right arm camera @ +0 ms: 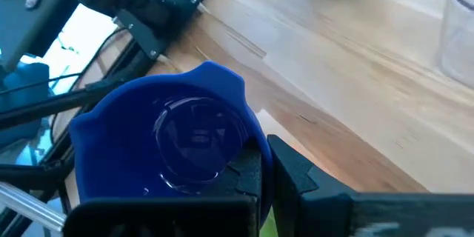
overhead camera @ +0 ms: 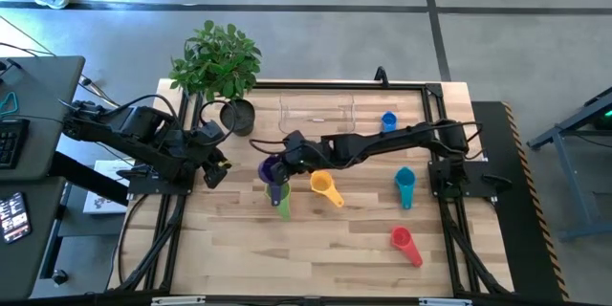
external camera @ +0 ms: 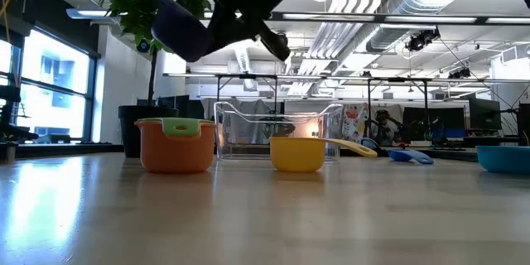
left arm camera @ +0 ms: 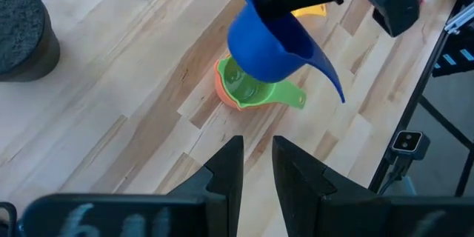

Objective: Nest measuring cups in basket
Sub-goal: Stack the dark blue measuring cup on top of the green measuring cup

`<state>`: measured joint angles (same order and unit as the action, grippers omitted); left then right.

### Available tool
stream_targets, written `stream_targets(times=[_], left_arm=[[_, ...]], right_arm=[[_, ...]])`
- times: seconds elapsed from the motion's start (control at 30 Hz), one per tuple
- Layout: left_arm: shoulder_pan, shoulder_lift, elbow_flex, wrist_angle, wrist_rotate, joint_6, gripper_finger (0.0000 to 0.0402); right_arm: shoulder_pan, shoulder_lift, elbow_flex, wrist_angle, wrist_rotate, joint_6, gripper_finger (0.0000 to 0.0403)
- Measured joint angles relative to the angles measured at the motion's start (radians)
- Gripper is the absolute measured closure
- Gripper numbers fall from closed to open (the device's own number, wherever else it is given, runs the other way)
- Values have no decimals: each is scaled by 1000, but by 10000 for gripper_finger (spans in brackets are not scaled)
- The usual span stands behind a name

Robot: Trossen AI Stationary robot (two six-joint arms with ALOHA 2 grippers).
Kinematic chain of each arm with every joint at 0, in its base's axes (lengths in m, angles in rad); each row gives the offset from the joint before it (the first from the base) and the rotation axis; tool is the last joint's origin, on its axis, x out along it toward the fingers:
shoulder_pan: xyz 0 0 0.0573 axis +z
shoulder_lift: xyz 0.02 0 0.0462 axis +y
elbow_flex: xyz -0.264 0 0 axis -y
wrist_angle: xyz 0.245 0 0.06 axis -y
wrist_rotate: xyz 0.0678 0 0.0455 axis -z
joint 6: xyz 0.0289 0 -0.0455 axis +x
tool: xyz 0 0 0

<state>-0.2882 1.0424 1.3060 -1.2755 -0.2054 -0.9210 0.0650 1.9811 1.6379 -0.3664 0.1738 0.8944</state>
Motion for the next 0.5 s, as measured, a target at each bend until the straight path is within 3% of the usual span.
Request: stream_targets(times=[0.5], left_arm=[[0, 0, 0, 1, 0, 44, 339]], right_arm=[[17, 182, 274, -332, 0, -25, 403]])
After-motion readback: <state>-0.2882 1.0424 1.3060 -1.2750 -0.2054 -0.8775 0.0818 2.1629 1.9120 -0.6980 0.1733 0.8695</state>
